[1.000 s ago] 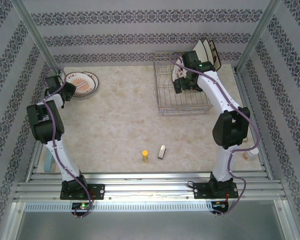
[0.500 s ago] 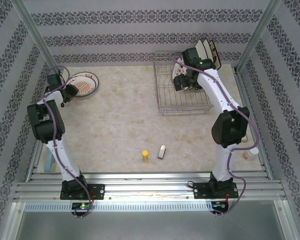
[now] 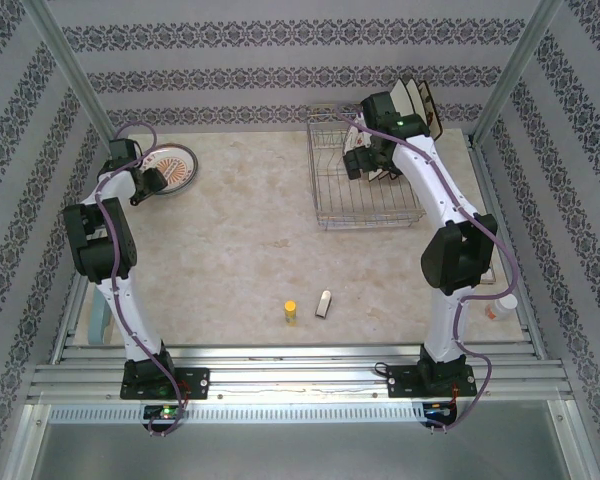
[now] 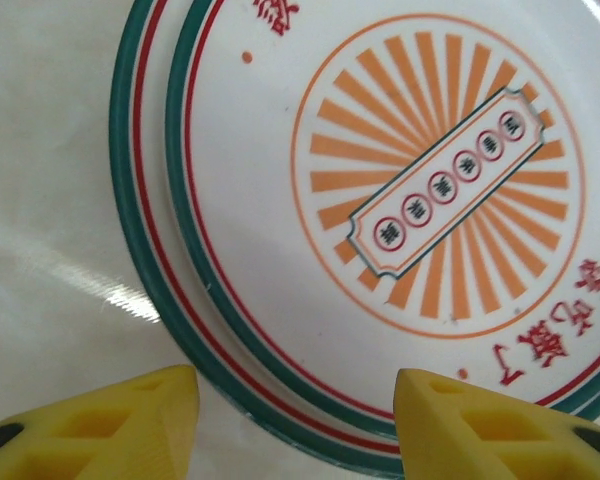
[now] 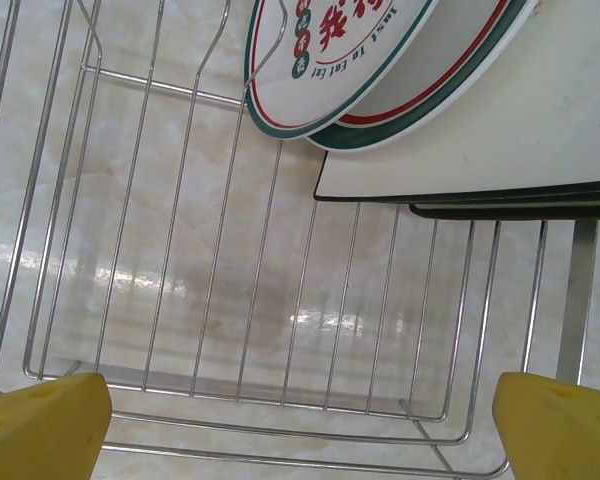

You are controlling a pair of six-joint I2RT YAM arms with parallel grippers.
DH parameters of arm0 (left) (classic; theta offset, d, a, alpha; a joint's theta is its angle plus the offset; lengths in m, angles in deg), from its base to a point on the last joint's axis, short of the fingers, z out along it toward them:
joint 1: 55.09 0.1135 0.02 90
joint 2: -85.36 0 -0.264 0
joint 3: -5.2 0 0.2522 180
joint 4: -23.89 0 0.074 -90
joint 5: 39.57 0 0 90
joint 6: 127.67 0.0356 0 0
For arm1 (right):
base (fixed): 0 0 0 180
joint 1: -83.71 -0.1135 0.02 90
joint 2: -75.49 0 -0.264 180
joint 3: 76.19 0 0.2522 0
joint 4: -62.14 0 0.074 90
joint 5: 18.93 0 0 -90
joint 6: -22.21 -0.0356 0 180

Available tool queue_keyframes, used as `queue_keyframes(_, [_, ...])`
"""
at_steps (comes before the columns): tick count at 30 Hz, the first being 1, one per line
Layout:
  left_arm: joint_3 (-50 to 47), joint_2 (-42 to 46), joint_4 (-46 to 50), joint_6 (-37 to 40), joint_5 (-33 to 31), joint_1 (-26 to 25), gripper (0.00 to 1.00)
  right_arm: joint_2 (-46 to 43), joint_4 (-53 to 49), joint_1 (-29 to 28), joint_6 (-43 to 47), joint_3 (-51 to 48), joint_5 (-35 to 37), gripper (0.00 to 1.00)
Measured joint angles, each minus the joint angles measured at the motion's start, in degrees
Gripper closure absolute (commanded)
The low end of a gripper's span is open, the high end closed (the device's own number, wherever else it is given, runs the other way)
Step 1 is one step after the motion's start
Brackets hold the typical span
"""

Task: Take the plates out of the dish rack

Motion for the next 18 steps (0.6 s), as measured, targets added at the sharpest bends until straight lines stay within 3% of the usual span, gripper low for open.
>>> queue_keyframes(7, [0.00,4.15,7.50,7.54,-8.41,-4.11,0.00,1.90,-0.59,0.02,0.22,4.42,-0.07,0.02])
queue_keyframes(13, [0.00,15.78,15.74,11.39,-9.20,-15.23,0.00,8.68,-0.55,0.15,0.04,13.40,-1.01,0.02])
queue_keyframes(18, [-0.02,20.44,22.05,11.85,-9.22,-19.10,0.00,16.79,-0.11,0.94,-0.66,22.64,-1.01,0.02])
